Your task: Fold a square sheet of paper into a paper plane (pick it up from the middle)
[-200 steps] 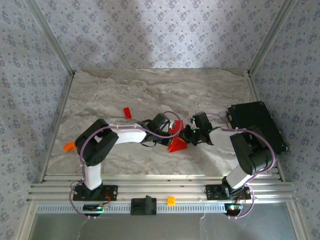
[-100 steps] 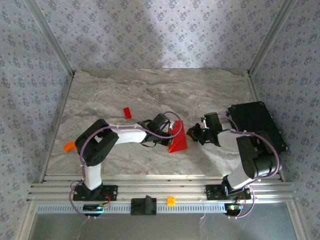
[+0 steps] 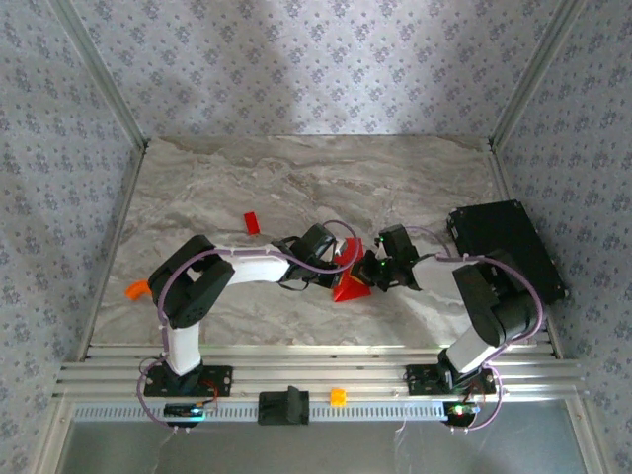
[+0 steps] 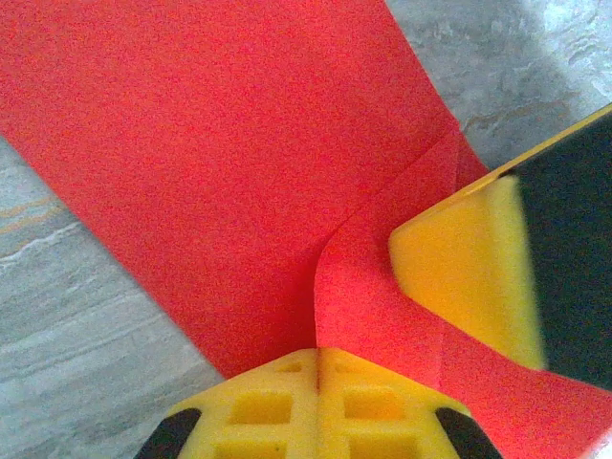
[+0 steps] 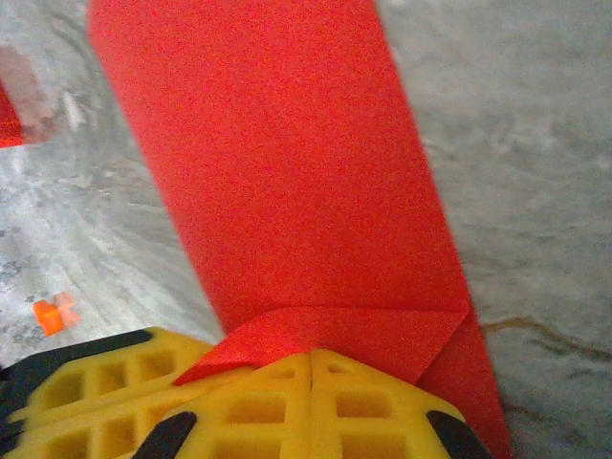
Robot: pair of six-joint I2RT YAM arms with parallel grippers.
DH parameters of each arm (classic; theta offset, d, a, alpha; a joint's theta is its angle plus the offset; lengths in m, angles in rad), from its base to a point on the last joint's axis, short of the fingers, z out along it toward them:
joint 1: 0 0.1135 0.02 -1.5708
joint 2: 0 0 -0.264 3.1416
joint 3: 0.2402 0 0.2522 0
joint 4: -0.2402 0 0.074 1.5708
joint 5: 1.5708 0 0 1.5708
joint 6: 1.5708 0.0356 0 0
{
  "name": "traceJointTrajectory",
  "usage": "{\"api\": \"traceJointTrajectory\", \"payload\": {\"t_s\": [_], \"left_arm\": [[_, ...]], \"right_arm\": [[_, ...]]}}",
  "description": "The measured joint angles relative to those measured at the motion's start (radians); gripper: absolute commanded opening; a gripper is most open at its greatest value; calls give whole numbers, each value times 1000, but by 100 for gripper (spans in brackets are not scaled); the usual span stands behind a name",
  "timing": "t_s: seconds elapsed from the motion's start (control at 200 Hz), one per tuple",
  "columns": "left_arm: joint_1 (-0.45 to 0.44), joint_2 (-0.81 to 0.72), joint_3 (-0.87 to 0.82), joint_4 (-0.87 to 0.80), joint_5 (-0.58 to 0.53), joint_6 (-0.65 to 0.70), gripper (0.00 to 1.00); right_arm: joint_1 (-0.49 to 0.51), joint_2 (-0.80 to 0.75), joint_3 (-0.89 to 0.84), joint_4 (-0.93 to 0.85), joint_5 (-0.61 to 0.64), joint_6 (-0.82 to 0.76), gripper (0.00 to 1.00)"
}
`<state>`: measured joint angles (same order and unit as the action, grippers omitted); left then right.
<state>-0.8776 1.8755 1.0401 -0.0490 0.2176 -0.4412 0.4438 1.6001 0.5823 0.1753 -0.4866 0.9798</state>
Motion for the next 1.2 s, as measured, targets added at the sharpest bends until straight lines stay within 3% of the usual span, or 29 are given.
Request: {"api": "traceJointTrajectory", "payload": {"t_s": [0.65,0.949,1.049,1.199], "left_arm": [[-4,0,29,-47,10,-1,9],[2,-53,45,-128,-19,-24,27],[14,-98,51,-143,-23,-52,24],[30,-156,51,-137,34,-105,9]], "right_arm": [[-4,-40,-50,8,3,-40,1],[-14,-41,-61,21,-7,-53,1],[-14,-41,-63,27,-8,-53,1],[-14,-41,-63,27,-8,-53,1]]}}
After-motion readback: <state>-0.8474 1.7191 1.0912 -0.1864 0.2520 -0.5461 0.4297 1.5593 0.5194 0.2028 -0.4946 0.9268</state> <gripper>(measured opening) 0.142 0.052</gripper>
